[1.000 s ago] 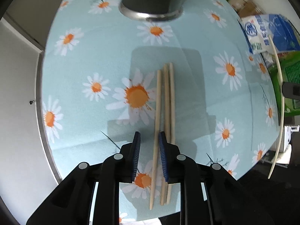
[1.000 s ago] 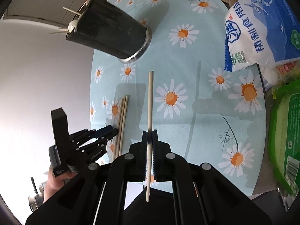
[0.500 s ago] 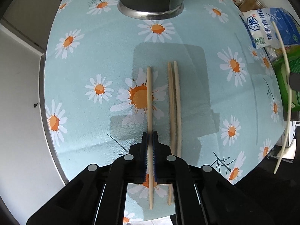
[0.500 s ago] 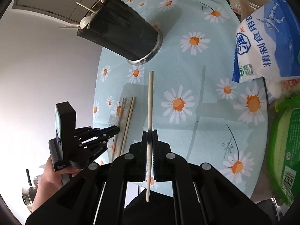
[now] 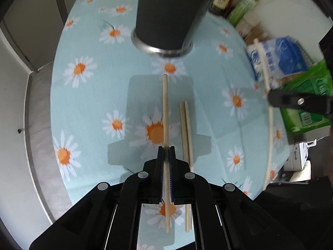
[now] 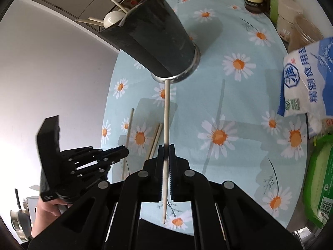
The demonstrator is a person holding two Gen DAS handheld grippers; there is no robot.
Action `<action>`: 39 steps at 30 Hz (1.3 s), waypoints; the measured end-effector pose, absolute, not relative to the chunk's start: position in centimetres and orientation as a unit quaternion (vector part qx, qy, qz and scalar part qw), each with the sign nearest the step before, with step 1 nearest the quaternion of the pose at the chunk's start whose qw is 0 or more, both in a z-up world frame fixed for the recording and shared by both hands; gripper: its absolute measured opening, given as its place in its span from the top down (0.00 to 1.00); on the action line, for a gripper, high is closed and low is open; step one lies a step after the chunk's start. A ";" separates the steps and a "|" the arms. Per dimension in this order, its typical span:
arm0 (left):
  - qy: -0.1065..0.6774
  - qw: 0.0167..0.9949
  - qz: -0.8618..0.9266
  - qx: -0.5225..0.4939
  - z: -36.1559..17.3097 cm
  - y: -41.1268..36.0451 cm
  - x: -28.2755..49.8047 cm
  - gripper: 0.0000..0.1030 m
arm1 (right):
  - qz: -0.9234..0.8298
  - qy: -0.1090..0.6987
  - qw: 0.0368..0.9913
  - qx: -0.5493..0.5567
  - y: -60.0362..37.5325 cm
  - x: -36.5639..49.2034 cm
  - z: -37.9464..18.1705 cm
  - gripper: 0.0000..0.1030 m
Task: Organize utensils
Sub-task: 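Lift both held chopsticks upright above the black holder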
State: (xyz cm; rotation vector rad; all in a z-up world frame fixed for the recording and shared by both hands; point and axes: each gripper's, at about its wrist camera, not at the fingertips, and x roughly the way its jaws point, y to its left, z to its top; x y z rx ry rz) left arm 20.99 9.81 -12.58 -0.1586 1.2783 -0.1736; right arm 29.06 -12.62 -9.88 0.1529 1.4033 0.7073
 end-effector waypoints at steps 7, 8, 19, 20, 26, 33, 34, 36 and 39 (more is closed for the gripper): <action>0.557 0.819 -0.100 -0.090 -11.3 10.9 20.6 0.96 | 0.336 0.612 0.714 0.060 -10.8 28.6 -10.8 0.94; 0.552 0.822 -0.103 -0.094 -10.8 11.1 20.9 0.96 | 0.339 0.608 0.715 0.065 -10.6 28.6 -10.8 0.94; 0.457 0.869 -0.142 -0.126 -5.6 11.9 21.4 0.96 | 0.390 0.524 0.754 0.076 -9.0 28.8 -7.5 0.94; 0.449 0.873 -0.146 -0.126 -5.2 12.0 21.5 0.96 | 0.393 0.515 0.758 0.079 -8.9 28.8 -7.2 0.94; 0.385 0.901 -0.164 -0.114 -2.7 11.5 22.1 0.96 | 0.407 0.456 0.789 0.067 -8.7 29.4 -4.6 0.94; 0.310 0.925 -0.178 -0.128 0.7 11.5 23.0 0.96 | 0.405 0.370 0.831 0.096 -9.9 30.6 -1.2 0.94; 0.298 0.928 -0.179 -0.130 1.3 11.6 23.2 0.96 | 0.403 0.355 0.837 0.102 -10.1 30.9 -0.6 0.94; 0.278 0.934 -0.180 -0.136 2.3 11.9 23.6 0.96 | 0.402 0.335 0.845 0.110 -10.3 31.4 0.5 0.94; 0.239 0.947 -0.174 -0.129 3.7 12.0 24.1 0.96 | 0.401 0.311 0.854 0.113 -10.4 32.3 1.8 0.94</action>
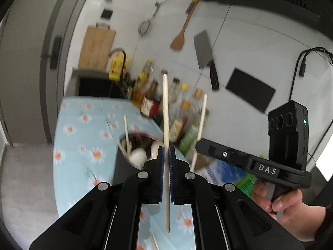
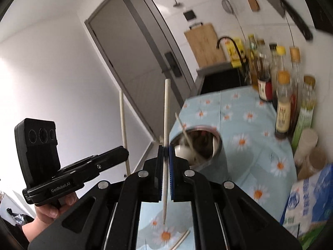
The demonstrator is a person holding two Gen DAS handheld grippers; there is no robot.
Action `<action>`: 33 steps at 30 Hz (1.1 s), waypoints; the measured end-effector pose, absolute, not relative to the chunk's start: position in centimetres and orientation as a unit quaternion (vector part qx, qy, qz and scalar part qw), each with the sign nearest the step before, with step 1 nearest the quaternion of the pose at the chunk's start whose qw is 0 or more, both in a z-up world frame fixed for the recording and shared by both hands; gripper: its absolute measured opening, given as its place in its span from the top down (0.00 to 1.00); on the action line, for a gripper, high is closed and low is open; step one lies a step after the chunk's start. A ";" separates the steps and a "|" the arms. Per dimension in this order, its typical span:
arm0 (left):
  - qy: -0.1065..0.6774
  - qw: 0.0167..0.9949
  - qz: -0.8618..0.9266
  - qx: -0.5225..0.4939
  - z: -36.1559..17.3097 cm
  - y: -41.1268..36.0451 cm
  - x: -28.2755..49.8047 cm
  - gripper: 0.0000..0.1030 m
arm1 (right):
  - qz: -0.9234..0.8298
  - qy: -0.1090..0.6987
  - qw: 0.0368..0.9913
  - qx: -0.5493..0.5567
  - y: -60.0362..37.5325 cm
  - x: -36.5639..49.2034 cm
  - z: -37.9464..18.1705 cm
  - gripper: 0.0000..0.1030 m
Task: Organize utensils
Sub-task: 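Lift both held chopsticks upright above the black holder, then lower both chopsticks into the holder and open both tools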
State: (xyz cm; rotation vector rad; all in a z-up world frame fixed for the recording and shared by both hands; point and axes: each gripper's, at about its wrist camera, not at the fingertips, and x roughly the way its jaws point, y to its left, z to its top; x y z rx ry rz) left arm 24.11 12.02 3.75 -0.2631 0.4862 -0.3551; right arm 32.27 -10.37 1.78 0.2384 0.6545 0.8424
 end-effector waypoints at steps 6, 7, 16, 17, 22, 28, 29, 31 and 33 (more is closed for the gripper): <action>0.179 0.962 -0.172 -0.117 6.0 11.7 25.3 0.96 | 0.397 0.269 0.870 0.112 -10.5 33.4 4.3 0.94; 0.167 0.964 -0.172 -0.116 6.3 11.6 25.5 0.96 | 0.399 0.262 0.872 0.111 -10.4 33.8 4.6 0.94; 0.119 0.970 -0.166 -0.128 7.5 11.7 28.4 0.96 | 0.383 0.217 0.890 0.115 -10.2 36.2 6.5 0.94; 0.117 0.971 -0.165 -0.127 7.5 11.7 28.7 0.96 | 0.382 0.212 0.892 0.116 -10.2 36.6 6.6 0.94; 0.107 0.974 -0.161 -0.118 6.9 11.9 30.7 0.96 | 0.368 0.207 0.898 0.120 -10.2 38.0 6.3 0.94; 0.118 0.975 -0.137 -0.129 5.1 12.3 32.9 0.96 | 0.354 0.230 0.897 0.126 -9.7 39.5 3.9 0.94; 0.118 0.975 -0.136 -0.129 4.8 12.2 33.1 0.96 | 0.352 0.233 0.898 0.125 -9.6 39.6 3.5 0.94; 0.124 0.975 -0.131 -0.127 4.1 12.0 33.7 0.96 | 0.350 0.241 0.897 0.125 -9.5 40.0 2.6 0.94; 0.140 0.973 -0.133 -0.123 3.2 11.5 34.4 0.96 | 0.347 0.245 0.897 0.123 -9.3 40.1 1.9 0.94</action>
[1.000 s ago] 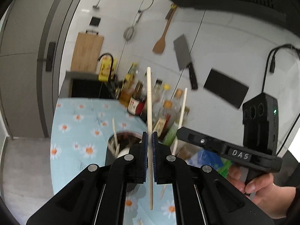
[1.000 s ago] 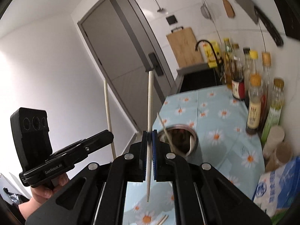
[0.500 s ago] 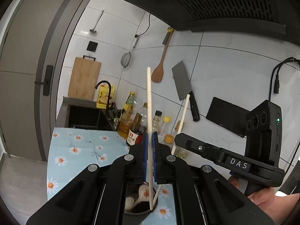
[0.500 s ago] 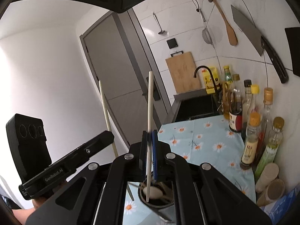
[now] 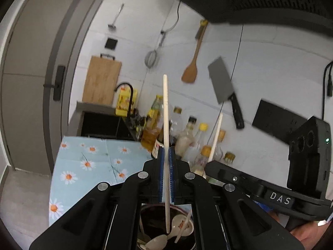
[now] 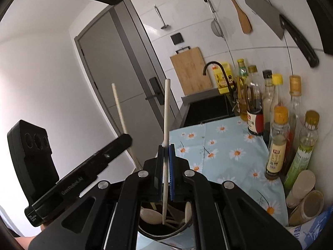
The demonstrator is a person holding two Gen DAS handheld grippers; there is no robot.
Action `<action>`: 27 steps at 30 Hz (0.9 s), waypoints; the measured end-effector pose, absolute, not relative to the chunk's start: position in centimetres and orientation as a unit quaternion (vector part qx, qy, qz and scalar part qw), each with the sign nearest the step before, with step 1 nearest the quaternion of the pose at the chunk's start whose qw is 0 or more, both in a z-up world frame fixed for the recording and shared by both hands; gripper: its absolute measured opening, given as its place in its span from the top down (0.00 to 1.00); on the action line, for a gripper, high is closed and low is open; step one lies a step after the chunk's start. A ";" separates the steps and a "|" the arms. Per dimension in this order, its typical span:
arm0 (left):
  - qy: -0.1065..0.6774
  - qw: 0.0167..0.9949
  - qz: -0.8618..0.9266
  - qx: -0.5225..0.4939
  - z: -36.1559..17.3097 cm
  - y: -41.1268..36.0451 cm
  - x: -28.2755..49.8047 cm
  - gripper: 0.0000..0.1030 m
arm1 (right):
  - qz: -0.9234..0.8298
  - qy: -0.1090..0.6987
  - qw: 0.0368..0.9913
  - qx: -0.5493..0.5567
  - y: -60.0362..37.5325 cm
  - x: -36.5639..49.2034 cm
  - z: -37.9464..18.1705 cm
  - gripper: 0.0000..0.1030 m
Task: Organize utensils
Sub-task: 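Lower both chopsticks into the holder and open both tools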
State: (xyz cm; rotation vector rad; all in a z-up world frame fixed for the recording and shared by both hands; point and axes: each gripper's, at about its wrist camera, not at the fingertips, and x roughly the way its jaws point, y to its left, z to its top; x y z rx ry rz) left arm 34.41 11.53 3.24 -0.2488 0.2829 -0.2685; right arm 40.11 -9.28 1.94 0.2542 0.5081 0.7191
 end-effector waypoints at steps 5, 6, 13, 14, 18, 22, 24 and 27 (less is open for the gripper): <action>0.150 0.975 -0.127 -0.103 1.9 10.5 35.0 0.96 | 0.343 0.260 0.896 0.112 -8.8 40.3 0.2 0.94; 0.152 0.975 -0.128 -0.100 1.8 10.3 35.0 0.96 | 0.343 0.265 0.894 0.115 -8.8 40.4 0.0 0.94; 0.164 0.975 -0.121 -0.092 1.1 10.0 34.8 0.96 | 0.345 0.276 0.889 0.119 -9.0 40.2 -0.5 0.93; 0.167 0.974 -0.121 -0.094 1.1 10.1 34.7 0.96 | 0.344 0.277 0.889 0.121 -9.1 40.2 -0.5 0.93; 0.167 0.974 -0.120 -0.095 1.1 10.1 34.2 0.96 | 0.341 0.275 0.890 0.126 -9.5 39.9 -0.2 0.86; 0.165 0.974 -0.120 -0.100 1.3 10.3 33.8 0.95 | 0.338 0.273 0.891 0.134 -10.1 39.4 0.3 0.86; 0.163 0.974 -0.122 -0.102 1.5 10.3 33.5 0.95 | 0.335 0.270 0.893 0.133 -10.2 39.1 0.6 0.86; 0.159 0.974 -0.129 -0.097 2.1 10.1 32.8 0.95 | 0.336 0.270 0.892 0.134 -10.4 38.6 1.1 0.86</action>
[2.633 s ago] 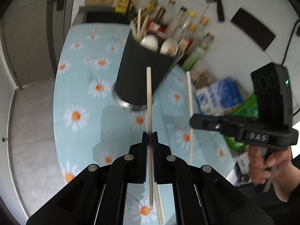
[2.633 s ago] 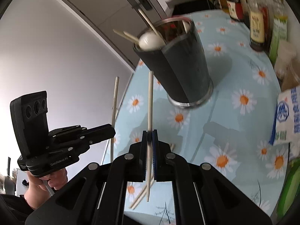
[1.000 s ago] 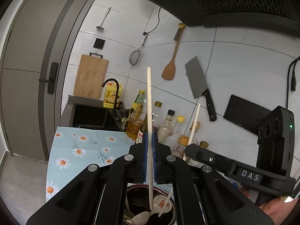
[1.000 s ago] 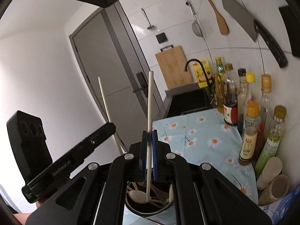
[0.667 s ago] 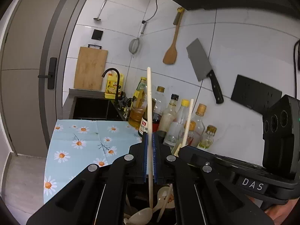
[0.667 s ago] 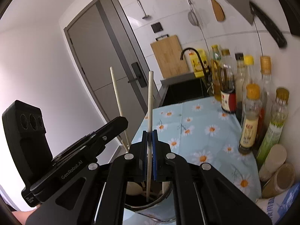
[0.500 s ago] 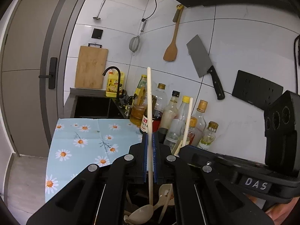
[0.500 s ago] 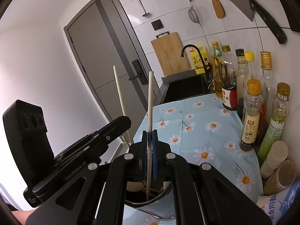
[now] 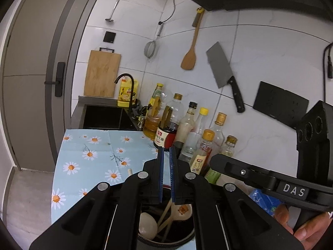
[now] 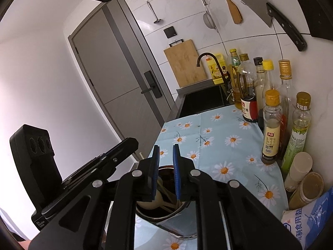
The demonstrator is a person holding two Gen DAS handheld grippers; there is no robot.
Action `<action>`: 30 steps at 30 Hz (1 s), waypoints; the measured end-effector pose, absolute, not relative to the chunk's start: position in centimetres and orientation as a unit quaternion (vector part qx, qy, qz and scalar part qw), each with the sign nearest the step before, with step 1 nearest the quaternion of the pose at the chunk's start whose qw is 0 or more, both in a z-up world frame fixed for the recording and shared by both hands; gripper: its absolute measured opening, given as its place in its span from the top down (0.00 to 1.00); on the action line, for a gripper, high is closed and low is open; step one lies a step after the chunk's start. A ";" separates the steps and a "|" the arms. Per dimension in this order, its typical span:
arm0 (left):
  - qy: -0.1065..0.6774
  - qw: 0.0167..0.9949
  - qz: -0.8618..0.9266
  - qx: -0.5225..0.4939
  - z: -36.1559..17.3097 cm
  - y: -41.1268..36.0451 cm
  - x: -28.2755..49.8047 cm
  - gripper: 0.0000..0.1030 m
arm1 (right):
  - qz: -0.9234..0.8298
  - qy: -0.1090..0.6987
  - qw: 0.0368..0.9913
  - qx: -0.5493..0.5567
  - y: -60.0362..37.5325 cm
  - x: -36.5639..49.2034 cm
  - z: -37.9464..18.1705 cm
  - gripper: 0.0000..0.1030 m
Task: Organize utensils
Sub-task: 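Lower both chopsticks into the holder and open both tools, then move both tools back toward the last two chopsticks on the table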
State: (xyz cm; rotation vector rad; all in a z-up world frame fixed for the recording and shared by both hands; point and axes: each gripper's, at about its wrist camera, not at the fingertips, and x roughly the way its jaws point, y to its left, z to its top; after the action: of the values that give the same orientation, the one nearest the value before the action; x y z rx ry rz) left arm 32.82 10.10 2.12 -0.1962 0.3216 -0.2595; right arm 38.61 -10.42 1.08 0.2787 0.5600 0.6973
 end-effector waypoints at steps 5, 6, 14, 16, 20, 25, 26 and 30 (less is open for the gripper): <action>0.154 0.974 -0.136 -0.090 3.6 9.9 30.9 0.94 | 0.340 0.267 0.892 0.130 -10.8 37.1 2.2 0.86; 0.155 0.974 -0.138 -0.089 3.8 9.9 30.6 0.89 | 0.342 0.268 0.891 0.132 -10.9 36.8 2.3 0.86; 0.149 0.975 -0.145 -0.080 6.2 10.1 26.0 0.74 | 0.354 0.270 0.885 0.136 -12.1 33.7 4.1 0.79; 0.156 0.974 -0.144 -0.082 6.5 10.2 24.9 0.74 | 0.358 0.272 0.883 0.131 -12.4 32.8 4.5 0.79; 0.179 0.971 -0.138 -0.078 6.6 10.0 22.9 0.74 | 0.369 0.286 0.875 0.129 -13.3 31.3 4.7 0.76; 0.233 0.961 -0.124 -0.081 5.3 9.1 20.5 0.74 | 0.391 0.323 0.851 0.139 -14.9 29.8 4.0 0.70; 0.248 0.958 -0.119 -0.085 4.9 8.8 20.0 0.74 | 0.393 0.330 0.847 0.140 -15.1 29.5 3.8 0.70; 0.289 0.948 -0.103 -0.089 3.4 7.8 18.2 0.74 | 0.407 0.366 0.824 0.147 -16.3 27.9 2.6 0.70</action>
State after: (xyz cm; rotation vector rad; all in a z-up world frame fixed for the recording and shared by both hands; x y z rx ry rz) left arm 18.21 7.83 3.37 -0.1820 0.5882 -0.2098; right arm 27.87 -16.26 2.58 0.3118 0.7772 0.8659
